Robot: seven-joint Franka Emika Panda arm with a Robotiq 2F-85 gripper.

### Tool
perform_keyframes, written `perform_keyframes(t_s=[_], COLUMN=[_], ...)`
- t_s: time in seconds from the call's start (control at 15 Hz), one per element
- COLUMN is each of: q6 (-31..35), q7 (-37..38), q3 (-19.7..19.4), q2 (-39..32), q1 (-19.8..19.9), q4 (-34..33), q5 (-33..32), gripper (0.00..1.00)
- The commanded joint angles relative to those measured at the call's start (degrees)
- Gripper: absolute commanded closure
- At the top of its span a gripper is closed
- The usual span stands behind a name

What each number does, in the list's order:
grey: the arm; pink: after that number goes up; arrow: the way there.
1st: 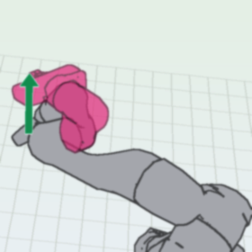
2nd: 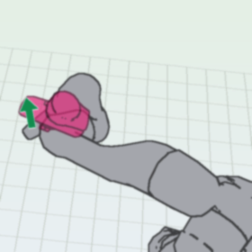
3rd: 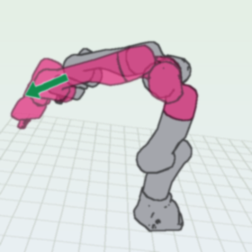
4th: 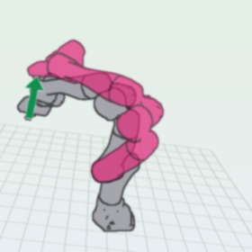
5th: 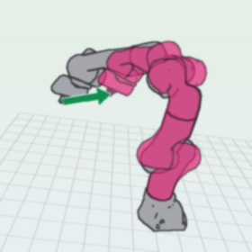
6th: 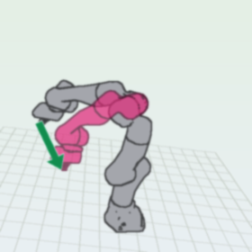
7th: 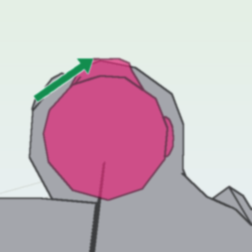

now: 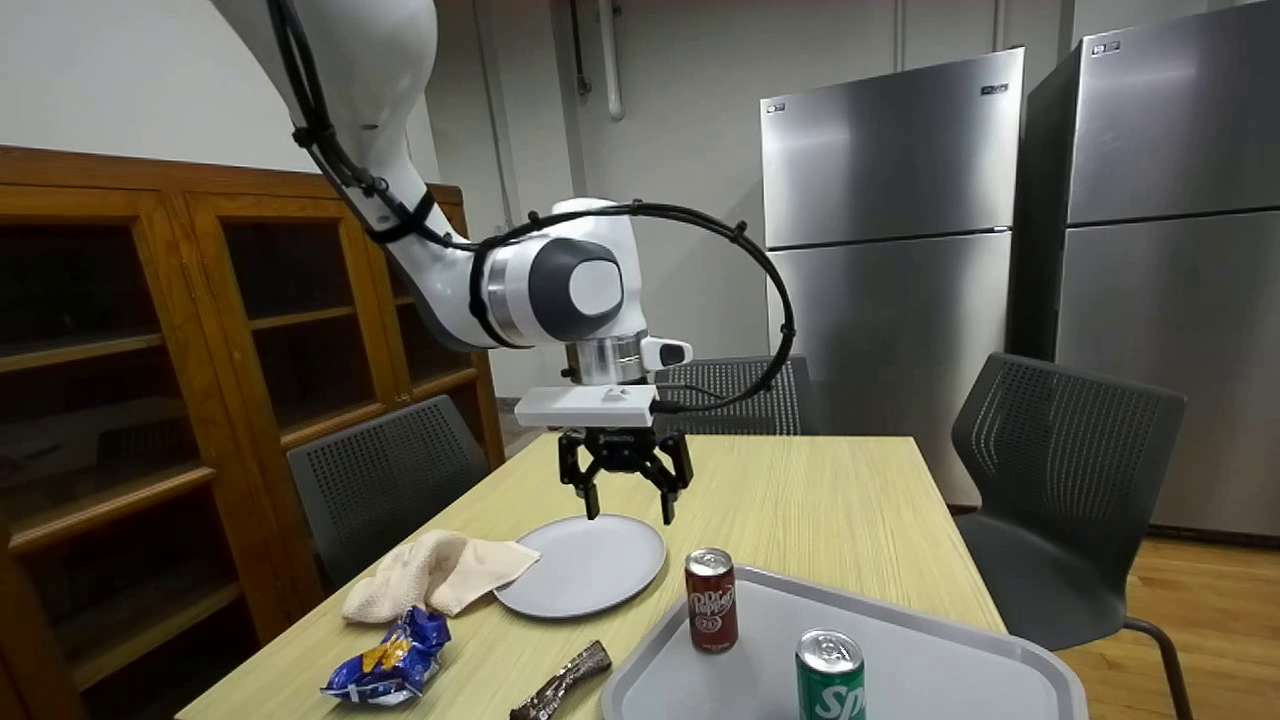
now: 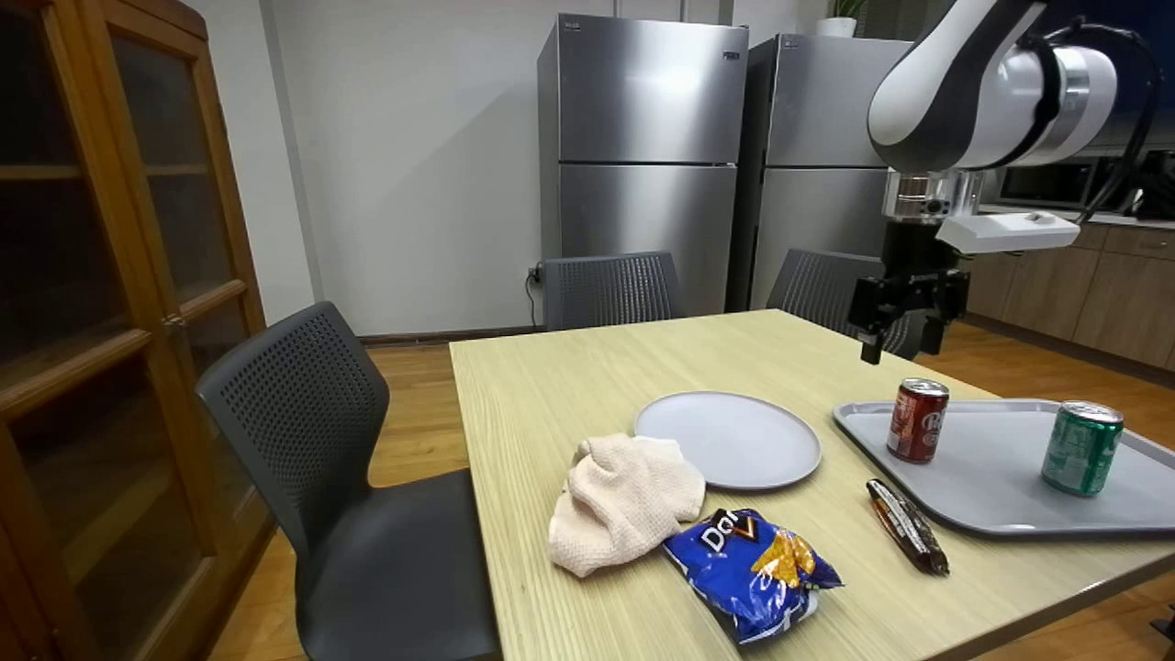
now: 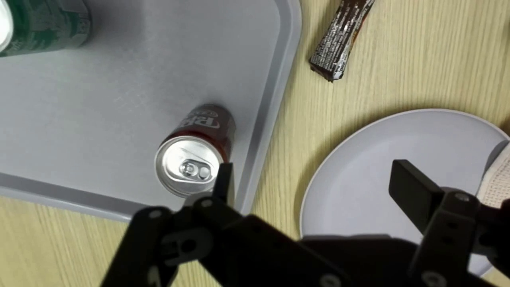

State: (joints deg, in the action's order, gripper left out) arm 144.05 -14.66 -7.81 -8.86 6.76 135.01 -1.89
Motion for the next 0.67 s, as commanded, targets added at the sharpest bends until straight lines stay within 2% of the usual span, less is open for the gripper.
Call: perform_keyframes(t_s=[0.0, 0.07, 0.6], q6=[-0.9, -0.1, -0.1], q7=[-0.4, 0.2, 0.2], q3=[-0.4, 0.0, -0.2], q2=[-1.2, -0.3, -0.9], q1=[1.7, 1.3, 1.7], q4=[-2.0, -0.5, -1.0], q5=[-0.7, -0.3, -0.3], gripper=[0.00, 0.00, 0.00])
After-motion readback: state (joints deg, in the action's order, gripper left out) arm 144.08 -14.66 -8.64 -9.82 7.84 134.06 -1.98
